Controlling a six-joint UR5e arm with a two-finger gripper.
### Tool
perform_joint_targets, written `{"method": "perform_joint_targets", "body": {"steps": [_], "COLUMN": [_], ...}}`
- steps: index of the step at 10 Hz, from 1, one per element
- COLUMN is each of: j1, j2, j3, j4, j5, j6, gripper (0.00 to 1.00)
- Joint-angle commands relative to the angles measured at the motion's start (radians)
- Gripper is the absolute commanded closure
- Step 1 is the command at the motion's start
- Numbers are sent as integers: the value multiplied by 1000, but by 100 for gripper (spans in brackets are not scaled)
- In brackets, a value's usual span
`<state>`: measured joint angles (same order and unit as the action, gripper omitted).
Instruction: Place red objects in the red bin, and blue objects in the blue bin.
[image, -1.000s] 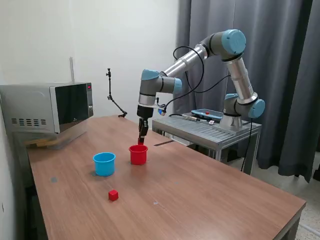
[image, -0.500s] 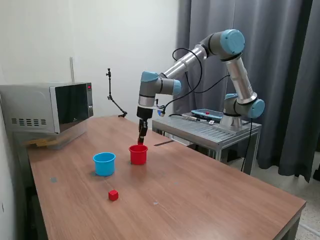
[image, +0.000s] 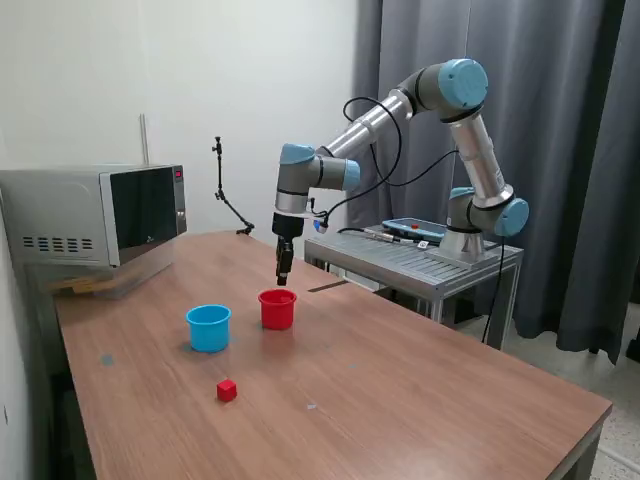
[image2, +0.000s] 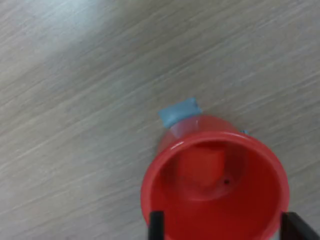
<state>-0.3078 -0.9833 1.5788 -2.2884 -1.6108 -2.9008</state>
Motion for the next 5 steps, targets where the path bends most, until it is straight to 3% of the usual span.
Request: {"method": "perform_joint_targets", "body": {"steps": [1,5], "j1": [-1,1], "j2": [-2,-2], "j3": [-8,-11], "j4": [1,9], "j5": [2,0], "j6": [0,-2], "gripper": [0,0]}}
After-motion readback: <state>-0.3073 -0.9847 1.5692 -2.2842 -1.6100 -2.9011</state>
